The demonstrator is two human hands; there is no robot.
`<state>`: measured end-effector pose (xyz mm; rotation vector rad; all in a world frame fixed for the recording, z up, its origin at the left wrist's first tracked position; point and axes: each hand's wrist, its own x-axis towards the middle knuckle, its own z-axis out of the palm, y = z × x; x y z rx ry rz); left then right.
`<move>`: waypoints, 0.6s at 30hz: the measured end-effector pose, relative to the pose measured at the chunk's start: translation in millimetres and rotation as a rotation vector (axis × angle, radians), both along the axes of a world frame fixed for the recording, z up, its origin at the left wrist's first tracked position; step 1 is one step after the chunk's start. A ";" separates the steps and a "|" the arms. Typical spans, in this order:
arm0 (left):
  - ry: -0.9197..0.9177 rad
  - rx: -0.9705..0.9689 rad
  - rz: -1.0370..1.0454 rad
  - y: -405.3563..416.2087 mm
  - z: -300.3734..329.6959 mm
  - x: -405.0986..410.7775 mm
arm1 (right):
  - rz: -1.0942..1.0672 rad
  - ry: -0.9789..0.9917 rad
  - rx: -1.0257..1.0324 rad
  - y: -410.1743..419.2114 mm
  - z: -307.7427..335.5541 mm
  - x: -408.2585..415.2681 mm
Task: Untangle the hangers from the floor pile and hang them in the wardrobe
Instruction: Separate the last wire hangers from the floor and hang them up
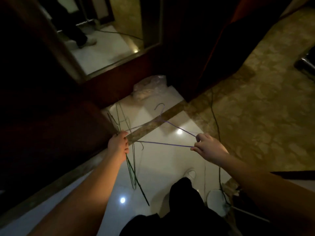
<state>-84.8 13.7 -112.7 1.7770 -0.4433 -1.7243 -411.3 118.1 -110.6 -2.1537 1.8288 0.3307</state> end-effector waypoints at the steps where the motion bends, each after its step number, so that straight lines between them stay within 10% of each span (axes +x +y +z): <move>1: -0.026 -0.001 0.013 15.8 1.3 26.9 | 0.017 -0.004 -0.015 3.4 -1.8 22.8; 18: -0.571 0.050 0.506 240.0 4.0 377.4 | 0.675 0.081 -0.060 -2.9 38.5 305.5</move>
